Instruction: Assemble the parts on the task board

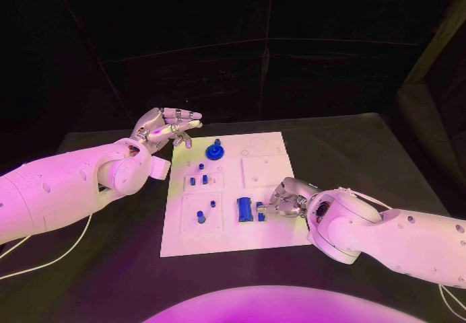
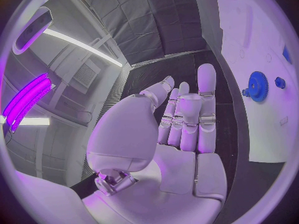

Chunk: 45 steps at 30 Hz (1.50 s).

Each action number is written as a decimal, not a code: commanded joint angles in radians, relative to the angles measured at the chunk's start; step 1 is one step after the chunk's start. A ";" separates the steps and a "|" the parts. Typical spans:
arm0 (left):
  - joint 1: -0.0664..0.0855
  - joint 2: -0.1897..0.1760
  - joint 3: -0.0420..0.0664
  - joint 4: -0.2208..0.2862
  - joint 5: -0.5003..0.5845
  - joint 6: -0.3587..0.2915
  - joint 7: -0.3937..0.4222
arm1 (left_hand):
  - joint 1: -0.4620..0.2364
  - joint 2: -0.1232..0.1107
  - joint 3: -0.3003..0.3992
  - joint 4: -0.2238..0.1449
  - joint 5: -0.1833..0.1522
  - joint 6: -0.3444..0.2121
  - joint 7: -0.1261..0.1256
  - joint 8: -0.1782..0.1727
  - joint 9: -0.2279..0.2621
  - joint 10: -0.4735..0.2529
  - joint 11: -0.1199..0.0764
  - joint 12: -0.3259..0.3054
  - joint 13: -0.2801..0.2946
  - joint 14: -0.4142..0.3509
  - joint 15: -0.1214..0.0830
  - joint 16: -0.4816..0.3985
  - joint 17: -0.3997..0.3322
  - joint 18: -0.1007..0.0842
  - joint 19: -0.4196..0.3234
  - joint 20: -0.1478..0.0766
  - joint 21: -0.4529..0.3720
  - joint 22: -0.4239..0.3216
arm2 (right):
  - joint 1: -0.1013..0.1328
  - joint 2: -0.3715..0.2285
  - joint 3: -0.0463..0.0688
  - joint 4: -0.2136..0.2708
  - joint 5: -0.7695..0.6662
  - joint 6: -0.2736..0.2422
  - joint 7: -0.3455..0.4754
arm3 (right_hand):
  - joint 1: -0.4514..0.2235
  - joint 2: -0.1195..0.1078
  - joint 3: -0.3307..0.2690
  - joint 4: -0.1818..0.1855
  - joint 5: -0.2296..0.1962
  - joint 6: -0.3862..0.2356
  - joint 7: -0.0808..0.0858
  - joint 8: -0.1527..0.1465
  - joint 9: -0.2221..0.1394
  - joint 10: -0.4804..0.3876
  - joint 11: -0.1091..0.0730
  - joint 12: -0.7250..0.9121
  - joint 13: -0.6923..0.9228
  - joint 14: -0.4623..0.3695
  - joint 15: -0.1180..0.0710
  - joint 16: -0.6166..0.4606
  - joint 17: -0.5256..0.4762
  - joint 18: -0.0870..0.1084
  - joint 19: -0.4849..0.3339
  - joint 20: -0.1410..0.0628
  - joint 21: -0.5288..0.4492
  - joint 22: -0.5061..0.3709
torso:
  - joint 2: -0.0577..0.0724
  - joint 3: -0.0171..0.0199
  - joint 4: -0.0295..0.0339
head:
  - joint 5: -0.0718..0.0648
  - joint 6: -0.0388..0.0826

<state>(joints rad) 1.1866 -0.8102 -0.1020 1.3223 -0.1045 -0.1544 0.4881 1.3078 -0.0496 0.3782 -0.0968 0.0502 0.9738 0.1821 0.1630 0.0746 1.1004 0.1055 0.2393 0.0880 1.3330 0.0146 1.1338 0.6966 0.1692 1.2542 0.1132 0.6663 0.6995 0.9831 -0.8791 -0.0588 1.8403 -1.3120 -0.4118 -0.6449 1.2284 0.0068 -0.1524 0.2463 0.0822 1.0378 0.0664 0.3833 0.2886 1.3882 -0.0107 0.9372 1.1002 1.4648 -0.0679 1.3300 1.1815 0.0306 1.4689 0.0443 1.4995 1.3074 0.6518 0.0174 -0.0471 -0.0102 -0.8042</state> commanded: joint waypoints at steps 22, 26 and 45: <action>-0.009 0.053 0.001 -0.100 0.129 0.001 0.033 | -0.089 -0.013 -0.087 0.061 -0.001 0.005 -0.005 0.031 0.000 -0.012 0.005 0.018 -0.004 -0.244 0.022 -0.264 -0.262 0.010 -0.160 0.022 -0.155 -0.086 | 0.132 0.029 0.002 -0.353 0.968 -0.004 0.941 | 0.249 0.076 -0.044 -0.111 0.060 -0.167 0.136 -0.195 -0.097 -0.376 0.160 -0.788 -0.722 -0.438 0.177 -1.085 -0.901 0.144 -0.606 0.163 -1.078 -0.744 | -0.074 -0.0131 0.0031 | -0.002 0.071; -0.016 0.091 0.001 -0.160 0.177 0.007 0.052 | -0.099 -0.011 -0.147 0.089 -0.001 -0.012 0.000 0.005 -0.008 -0.029 0.026 -0.022 -0.021 -0.395 0.073 -0.529 -0.386 -0.008 -0.342 0.067 -0.349 -0.211 | 0.142 0.107 0.003 -0.498 1.034 0.039 1.017 | 0.245 0.089 -0.055 -0.152 0.061 -0.159 0.141 -0.248 -0.137 -0.382 0.175 -0.851 -0.849 -0.439 0.201 -1.188 -0.999 0.150 -0.614 0.194 -1.211 -0.854 | -0.088 -0.0141 -0.0004 | 0.003 0.109; -0.048 0.208 0.007 -0.290 0.222 -0.077 0.059 | -1.016 0.050 -0.378 0.097 -0.050 -0.769 -0.182 -0.163 -0.075 -0.895 -0.105 -0.239 -0.088 -1.140 -0.015 -1.134 -0.697 -0.169 -1.149 -0.037 -0.666 -0.699 | 0.140 0.256 0.008 -0.731 1.092 0.050 1.037 | -0.460 0.069 0.003 -0.246 0.004 -0.570 0.063 -0.383 -0.289 -0.850 0.129 -0.937 -1.100 -0.932 0.177 -1.330 -1.181 0.080 -0.992 0.125 -1.500 -1.157 | -0.108 -0.0134 0.0172 | 0.005 0.198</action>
<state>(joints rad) 1.1380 -0.6010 -0.0957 1.0236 0.1279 -0.2065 0.5462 0.3041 0.0005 -0.0008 0.0038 0.0036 0.2131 0.0042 0.0032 0.0013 0.2138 0.0044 0.0035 0.0018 0.2004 0.0042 0.0135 0.0017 0.0057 0.1083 0.0496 0.0035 0.0066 1.1211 -0.6241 -0.0521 1.0986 -0.2315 -0.3354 0.3818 1.0260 0.1017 -0.1991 0.0260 0.1154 0.6248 0.1722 0.0225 0.0240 0.7179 0.1574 0.0244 0.0242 0.7116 0.1454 0.0233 0.0240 0.1469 0.6364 0.2250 0.0252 0.2004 0.5435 0.0062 -0.0416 -0.0064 -0.6082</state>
